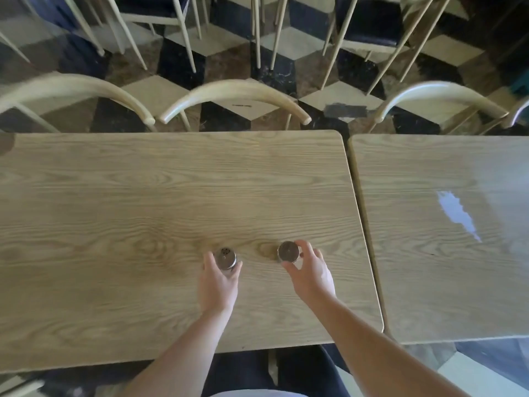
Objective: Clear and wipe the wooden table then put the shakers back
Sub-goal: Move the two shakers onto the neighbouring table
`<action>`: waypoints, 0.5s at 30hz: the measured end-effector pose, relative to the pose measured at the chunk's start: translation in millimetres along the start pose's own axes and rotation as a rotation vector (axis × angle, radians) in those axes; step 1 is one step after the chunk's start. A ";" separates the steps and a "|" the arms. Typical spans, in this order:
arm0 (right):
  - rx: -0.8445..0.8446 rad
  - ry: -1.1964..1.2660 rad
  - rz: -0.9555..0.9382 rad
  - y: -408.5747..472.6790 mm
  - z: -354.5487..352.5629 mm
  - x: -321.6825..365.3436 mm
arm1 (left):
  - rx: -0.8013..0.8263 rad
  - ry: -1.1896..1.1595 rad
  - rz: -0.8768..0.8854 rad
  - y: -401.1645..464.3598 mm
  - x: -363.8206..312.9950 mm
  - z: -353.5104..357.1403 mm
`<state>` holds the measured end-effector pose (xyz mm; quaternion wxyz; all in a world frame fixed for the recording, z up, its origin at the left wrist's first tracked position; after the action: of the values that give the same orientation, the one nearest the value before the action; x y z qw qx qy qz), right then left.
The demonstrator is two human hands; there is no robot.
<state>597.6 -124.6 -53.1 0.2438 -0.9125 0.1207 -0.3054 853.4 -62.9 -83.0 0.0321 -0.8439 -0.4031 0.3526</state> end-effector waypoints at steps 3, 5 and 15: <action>-0.028 0.031 0.007 -3.6 3.6 -0.2 | -0.016 -0.011 0.006 2.3 1.1 2.8; -0.039 0.022 0.008 -6.0 3.2 -1.0 | -0.009 -0.047 -0.003 5.2 1.7 6.2; 0.006 -0.020 0.073 -19.3 2.9 -4.6 | 0.183 -0.176 -0.154 2.5 12.5 10.5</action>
<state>597.2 -105.4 -47.3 0.2588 -0.9097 0.1507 -0.2875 853.9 -58.2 -98.9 0.1004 -0.7699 -0.4342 0.4568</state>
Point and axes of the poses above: each hand's wrist, its own y-axis towards the middle knuckle, its own z-axis out of the palm, x = y × z, the point moved 9 cm from there along y, towards the middle knuckle, and after that the axes turned 1 degree about -z, right-handed, at the moved point
